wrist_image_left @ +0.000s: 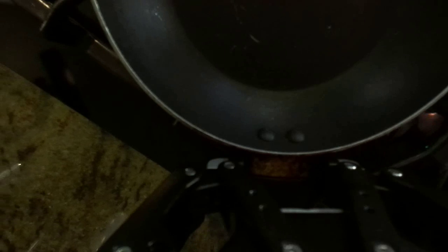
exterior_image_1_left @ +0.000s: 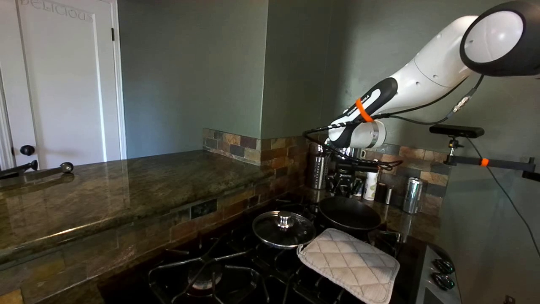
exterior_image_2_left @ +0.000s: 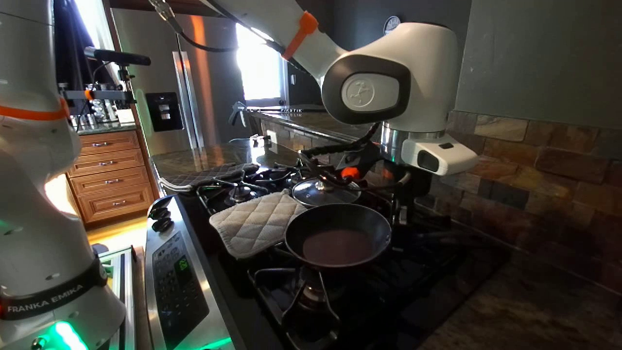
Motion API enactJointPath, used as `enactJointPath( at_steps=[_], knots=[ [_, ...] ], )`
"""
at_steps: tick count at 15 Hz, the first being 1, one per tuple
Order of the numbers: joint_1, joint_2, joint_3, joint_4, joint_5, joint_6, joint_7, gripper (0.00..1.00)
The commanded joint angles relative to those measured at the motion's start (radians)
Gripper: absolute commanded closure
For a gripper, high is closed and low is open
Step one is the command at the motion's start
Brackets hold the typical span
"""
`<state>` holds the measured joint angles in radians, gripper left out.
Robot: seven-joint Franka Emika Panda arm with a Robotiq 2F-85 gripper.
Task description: Move the pan to the bottom right stove plate and use the potholder to put the lid on the pan
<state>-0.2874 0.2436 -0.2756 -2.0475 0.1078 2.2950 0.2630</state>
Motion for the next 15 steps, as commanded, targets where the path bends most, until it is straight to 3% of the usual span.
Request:
enactJointPath(
  at_steps=[1, 15],
  knots=[
    [-0.001, -0.043, -0.014, -0.055, -0.010, 0.021, -0.018, 0.77],
    [-0.013, -0.043, -0.034, -0.082, 0.014, 0.033, -0.007, 0.77]
  ],
)
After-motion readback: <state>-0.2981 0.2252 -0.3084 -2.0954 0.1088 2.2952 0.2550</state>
